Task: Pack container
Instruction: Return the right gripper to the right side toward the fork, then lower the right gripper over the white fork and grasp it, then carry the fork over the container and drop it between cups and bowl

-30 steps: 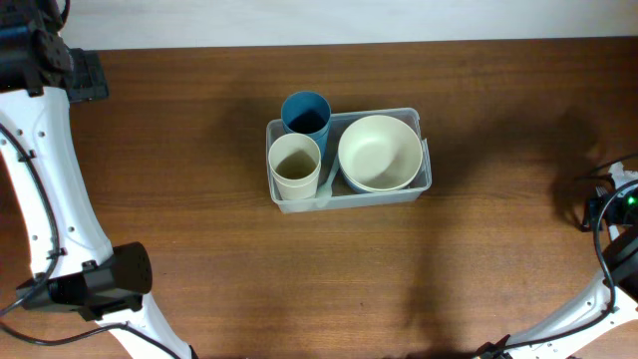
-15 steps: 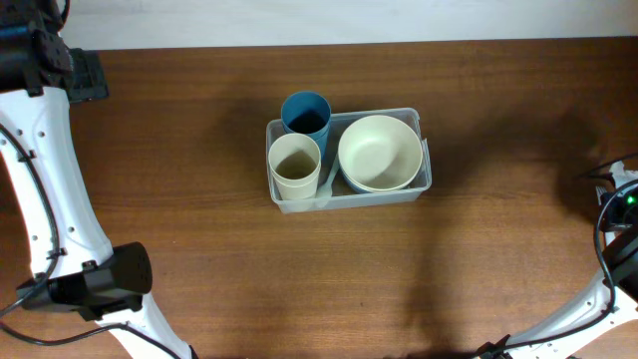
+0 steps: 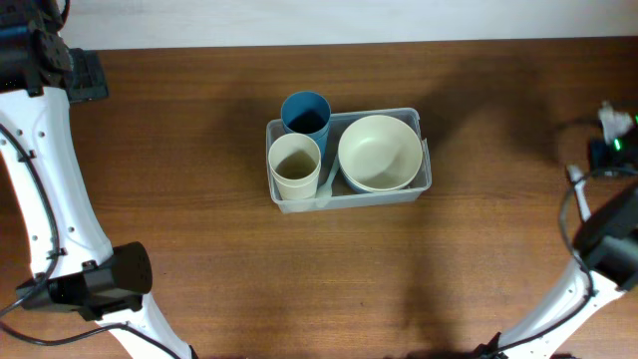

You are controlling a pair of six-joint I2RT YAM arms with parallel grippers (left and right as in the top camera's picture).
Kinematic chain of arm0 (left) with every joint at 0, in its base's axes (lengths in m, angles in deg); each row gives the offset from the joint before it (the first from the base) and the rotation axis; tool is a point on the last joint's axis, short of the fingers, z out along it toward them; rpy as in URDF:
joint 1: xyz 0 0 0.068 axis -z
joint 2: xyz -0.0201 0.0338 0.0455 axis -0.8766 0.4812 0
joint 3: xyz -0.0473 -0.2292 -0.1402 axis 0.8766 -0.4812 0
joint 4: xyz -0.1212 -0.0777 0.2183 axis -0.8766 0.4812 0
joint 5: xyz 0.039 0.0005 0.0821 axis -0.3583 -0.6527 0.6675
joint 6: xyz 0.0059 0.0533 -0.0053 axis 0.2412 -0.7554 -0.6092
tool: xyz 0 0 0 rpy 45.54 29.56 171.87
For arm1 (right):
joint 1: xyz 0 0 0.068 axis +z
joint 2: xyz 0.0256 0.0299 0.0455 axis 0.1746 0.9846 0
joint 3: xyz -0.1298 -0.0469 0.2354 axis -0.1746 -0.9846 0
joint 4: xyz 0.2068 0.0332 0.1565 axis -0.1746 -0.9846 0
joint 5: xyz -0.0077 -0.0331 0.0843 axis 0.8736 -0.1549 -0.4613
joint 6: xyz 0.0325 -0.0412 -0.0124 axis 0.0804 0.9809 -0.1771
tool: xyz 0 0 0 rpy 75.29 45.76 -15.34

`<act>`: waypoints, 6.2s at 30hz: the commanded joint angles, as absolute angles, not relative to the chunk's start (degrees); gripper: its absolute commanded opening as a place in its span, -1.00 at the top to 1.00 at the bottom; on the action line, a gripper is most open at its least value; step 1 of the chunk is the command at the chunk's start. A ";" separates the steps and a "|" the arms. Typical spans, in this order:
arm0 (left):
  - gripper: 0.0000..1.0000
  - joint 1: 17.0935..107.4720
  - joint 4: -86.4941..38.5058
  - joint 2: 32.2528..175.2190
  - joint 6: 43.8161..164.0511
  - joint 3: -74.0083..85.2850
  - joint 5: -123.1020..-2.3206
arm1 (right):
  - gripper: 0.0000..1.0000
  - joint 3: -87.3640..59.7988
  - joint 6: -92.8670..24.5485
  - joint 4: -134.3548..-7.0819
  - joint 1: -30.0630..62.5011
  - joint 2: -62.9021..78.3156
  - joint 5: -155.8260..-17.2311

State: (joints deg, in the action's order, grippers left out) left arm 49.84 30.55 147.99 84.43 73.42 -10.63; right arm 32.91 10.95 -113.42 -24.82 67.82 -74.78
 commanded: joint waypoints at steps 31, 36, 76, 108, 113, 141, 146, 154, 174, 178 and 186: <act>-1.00 49.44 30.57 148.29 84.60 74.31 -9.99 | -0.32 20.04 14.04 -106.12 -27.86 68.57 -77.23; -0.99 49.44 30.57 148.29 84.60 74.31 -9.99 | -0.31 17.88 14.04 -104.06 -27.86 68.57 -77.45; -0.99 49.44 30.57 148.29 84.60 74.31 -9.99 | 0.92 30.03 9.23 -112.83 -21.25 68.44 -78.08; -1.00 49.44 30.57 148.29 84.60 74.31 -9.99 | 0.12 17.59 9.25 -100.70 -25.43 68.57 -80.44; -1.00 49.44 30.57 148.29 84.60 74.31 -9.99 | 0.11 16.43 9.25 -99.41 -25.21 68.59 -80.44; -1.00 49.44 30.57 148.29 84.60 74.31 -9.99 | 0.92 13.72 9.18 -99.21 -25.15 68.55 -80.03; -1.00 49.44 30.57 148.29 84.60 74.31 -9.99 | 0.92 20.15 7.04 -103.21 -25.01 68.55 -81.86; -0.99 49.44 30.57 148.29 84.60 74.31 -9.99 | 0.92 39.52 4.02 -116.69 -21.28 68.55 -86.26; -0.99 49.44 30.57 148.29 84.60 74.31 -9.99 | 0.92 61.42 -13.29 -135.23 10.33 68.50 -99.94; -1.00 49.44 30.57 148.29 84.60 74.31 -9.99 | 0.92 61.39 -18.07 -134.40 14.87 68.50 -100.90; -1.00 49.44 30.57 148.29 84.60 74.31 -9.99 | 0.92 61.39 -29.59 -130.68 21.21 68.50 -102.50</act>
